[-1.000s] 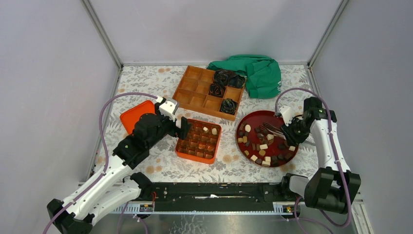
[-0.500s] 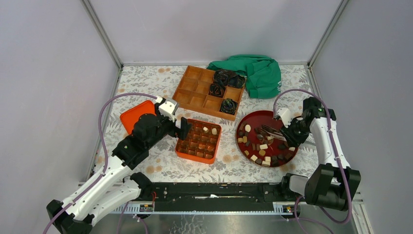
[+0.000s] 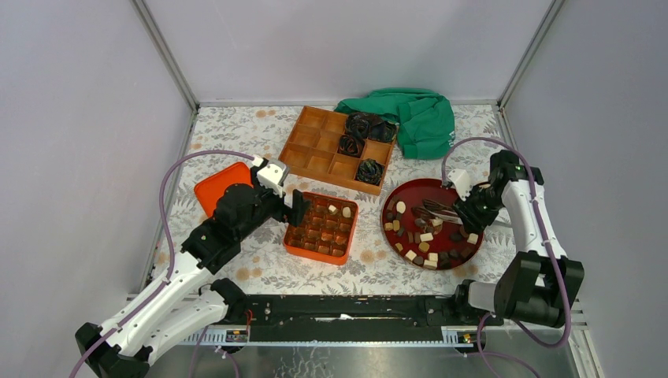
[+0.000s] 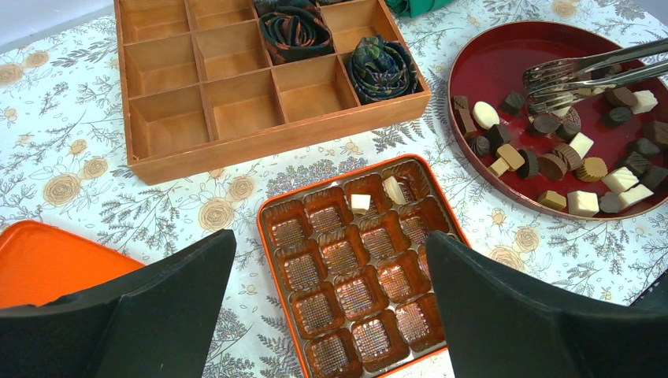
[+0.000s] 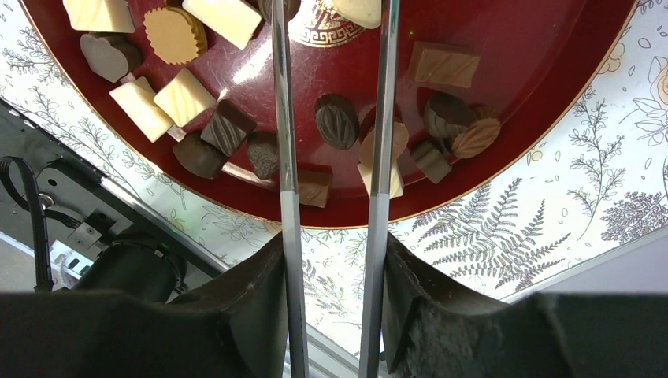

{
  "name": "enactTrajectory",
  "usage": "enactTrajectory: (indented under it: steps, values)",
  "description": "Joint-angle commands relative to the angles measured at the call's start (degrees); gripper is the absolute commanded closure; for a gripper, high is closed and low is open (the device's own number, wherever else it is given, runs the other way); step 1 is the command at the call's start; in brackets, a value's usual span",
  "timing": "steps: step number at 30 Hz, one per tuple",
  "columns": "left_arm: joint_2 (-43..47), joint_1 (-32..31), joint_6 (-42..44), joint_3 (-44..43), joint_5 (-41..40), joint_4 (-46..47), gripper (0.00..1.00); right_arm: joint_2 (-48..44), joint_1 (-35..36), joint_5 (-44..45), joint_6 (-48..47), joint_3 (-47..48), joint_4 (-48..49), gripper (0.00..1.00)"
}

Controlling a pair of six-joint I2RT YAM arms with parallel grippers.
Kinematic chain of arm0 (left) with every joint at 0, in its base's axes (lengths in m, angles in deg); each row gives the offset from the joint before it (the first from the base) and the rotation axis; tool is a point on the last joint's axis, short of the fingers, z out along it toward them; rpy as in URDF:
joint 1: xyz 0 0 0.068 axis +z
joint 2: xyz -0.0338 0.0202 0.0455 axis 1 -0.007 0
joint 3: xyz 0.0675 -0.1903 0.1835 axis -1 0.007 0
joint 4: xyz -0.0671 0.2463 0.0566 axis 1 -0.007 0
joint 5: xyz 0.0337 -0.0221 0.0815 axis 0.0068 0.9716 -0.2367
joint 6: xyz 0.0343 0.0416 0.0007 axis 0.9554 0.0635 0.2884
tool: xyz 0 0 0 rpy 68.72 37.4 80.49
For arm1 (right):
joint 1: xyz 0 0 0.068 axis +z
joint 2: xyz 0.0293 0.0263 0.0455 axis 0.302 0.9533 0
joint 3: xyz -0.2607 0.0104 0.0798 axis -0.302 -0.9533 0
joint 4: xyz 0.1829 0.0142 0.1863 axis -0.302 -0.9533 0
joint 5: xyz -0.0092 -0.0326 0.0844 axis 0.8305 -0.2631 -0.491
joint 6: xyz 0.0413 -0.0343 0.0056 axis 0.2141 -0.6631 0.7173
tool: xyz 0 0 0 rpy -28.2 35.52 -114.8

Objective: Pack the chocolate
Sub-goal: Pick up the fake chocolate from the plate.

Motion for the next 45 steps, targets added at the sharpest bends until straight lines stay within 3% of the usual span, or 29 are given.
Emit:
enactTrajectory:
  steps: [1,13,45]
  values:
    - [0.7,0.5,-0.5,0.3,0.4,3.8,0.01,1.0,-0.2,-1.3,0.3,3.5,-0.3,0.54]
    - [0.6,0.5,-0.5,0.2,0.5,3.8,0.01,2.9,0.2,-3.4,-0.1,4.4,-1.1,0.53]
    - [0.7,0.5,-0.5,0.2,0.3,3.7,0.01,4.7,7.6,3.8,5.7,1.5,2.8,0.56]
